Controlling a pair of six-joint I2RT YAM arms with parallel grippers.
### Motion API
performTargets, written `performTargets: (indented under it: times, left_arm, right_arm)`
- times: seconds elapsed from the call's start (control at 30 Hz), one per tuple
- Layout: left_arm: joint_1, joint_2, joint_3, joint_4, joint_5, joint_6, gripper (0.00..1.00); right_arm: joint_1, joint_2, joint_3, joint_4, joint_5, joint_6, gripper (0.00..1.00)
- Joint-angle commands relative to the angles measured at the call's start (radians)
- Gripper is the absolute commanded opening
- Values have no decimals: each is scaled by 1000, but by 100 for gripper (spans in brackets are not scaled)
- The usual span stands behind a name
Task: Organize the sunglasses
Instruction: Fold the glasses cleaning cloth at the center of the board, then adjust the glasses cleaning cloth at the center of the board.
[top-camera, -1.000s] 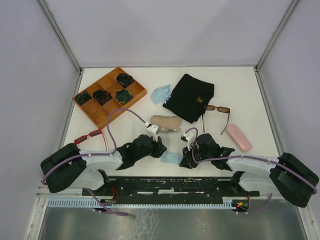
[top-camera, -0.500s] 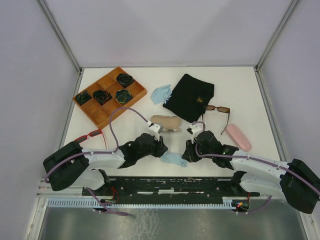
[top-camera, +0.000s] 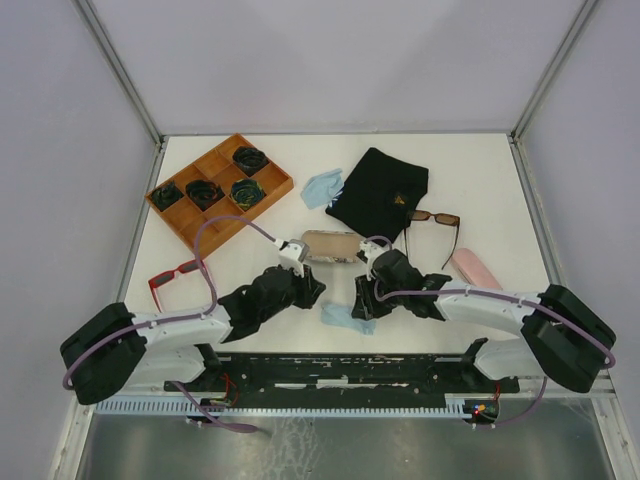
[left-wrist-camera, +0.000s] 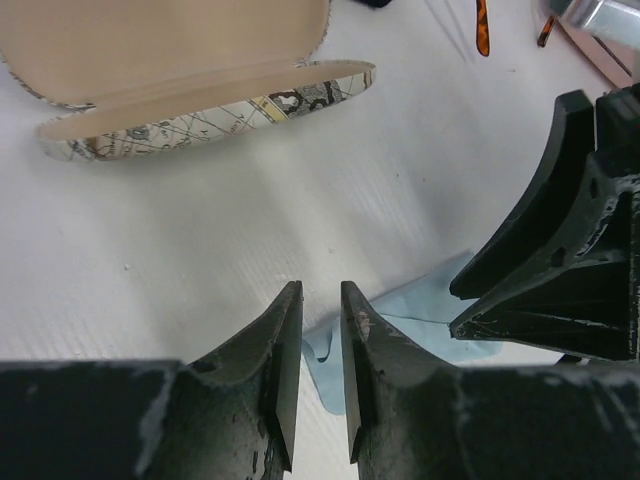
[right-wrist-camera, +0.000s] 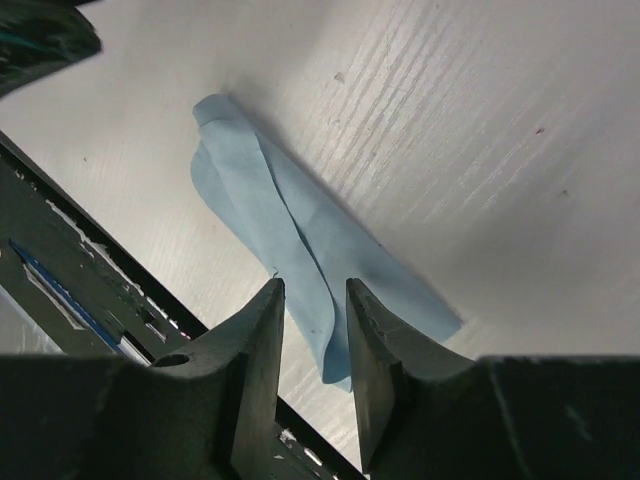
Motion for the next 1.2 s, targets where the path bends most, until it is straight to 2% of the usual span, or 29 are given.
performTargets:
  times: [0.0, 0.23, 0.6, 1.17]
  left_arm:
    - [8, -82, -36, -20, -87, -30, 29]
    - [8, -138, -54, -51, -112, -39, 30]
    - [8, -139, -56, -52, -110, -39, 30]
    - [9, -136, -68, -42, -113, -42, 30]
  right_arm:
    - [2, 43, 54, 68, -55, -31, 40]
    - [2, 122, 96, 90, -59, -61, 43]
    - [2, 202, 128, 122, -87, -73, 46]
    - [2, 227, 119, 168, -196, -76, 46]
